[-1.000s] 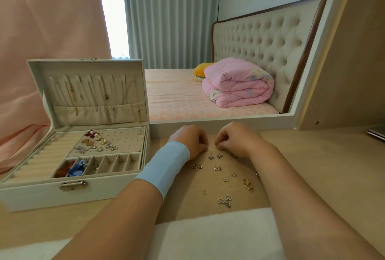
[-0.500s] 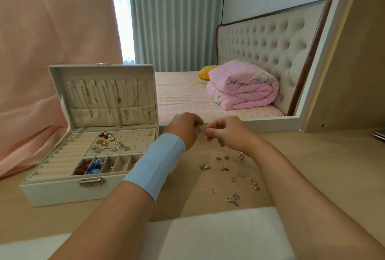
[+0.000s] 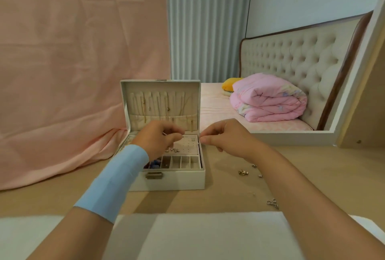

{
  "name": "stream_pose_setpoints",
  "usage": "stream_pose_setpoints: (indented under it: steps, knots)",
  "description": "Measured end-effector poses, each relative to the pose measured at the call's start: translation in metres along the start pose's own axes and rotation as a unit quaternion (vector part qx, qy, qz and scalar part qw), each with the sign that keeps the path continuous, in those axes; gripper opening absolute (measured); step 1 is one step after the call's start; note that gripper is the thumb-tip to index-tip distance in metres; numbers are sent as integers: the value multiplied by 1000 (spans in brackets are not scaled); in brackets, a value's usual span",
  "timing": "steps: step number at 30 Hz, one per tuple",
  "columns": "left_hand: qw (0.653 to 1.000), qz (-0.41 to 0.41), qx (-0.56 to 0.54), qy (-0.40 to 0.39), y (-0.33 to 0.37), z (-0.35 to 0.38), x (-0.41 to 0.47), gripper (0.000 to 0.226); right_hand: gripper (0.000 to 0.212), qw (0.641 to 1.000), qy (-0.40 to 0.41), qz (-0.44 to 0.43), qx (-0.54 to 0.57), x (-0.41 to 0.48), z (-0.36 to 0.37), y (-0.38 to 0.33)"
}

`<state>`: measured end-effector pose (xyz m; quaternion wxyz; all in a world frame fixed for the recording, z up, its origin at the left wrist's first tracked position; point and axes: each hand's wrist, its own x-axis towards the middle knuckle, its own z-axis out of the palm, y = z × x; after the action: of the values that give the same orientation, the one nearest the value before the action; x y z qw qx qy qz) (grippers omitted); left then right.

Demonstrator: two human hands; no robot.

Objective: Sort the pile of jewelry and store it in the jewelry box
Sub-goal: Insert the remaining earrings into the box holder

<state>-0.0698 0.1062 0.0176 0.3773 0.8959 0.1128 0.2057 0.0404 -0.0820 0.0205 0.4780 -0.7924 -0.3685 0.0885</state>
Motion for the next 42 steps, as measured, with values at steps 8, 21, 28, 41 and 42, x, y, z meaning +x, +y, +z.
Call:
stream_pose_setpoints:
  steps: [8,21,28,41,42]
  knots:
    - [997,17,-73,20,-23,-29,-14,21,8,997,-46,-1,-61,6,44,-24]
    - [998,40,-44,-3,-29,-29,-11,16,18,992,-44,-10,-120,9,62,-24]
    - [999,46,-17,-3,-27,-24,-11,15,7,999,-28,2,19,6,58,-23]
    - [997,26,44,-54,-33,-26,-12,14,6,997,-36,-11,-71,11,63,-12]
    - [997,34,56,-46,-33,-27,-12,14,6,994,-44,-8,-101,11,64,-11]
